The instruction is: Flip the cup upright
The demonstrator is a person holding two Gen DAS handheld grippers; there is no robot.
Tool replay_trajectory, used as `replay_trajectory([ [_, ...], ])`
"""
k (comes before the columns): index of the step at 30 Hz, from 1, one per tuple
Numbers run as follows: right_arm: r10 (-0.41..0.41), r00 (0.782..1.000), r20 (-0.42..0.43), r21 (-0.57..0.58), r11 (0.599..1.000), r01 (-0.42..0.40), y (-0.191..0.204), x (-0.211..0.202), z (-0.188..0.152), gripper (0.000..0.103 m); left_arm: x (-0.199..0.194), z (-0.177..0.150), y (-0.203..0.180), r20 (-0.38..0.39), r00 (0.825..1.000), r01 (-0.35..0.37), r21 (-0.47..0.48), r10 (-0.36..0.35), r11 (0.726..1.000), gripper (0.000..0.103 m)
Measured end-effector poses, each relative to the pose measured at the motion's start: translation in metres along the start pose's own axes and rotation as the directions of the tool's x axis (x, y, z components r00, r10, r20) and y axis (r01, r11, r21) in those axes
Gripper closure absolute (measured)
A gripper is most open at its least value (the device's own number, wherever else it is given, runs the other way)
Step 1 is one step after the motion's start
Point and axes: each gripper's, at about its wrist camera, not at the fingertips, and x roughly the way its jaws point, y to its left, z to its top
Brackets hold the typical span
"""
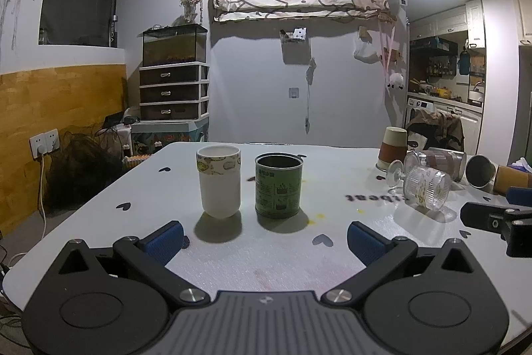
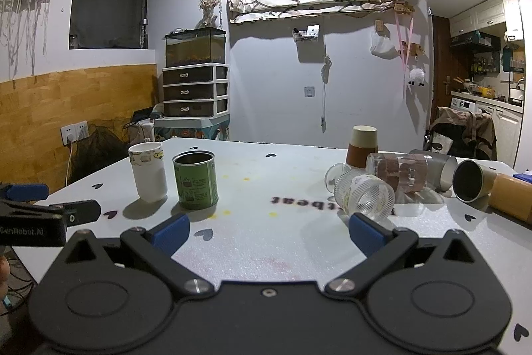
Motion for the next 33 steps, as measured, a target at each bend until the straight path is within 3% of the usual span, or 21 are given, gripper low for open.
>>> replay_trajectory([
  [33,0.004,1.000,-0.002,0.004,1.000,-0.004,0.0017,-0.0014,-0.0018,0.000,0.0001,-0.0007,-0.0014,-0.004,1.000,0.002,0.000,-0.002,1.000,0.000],
])
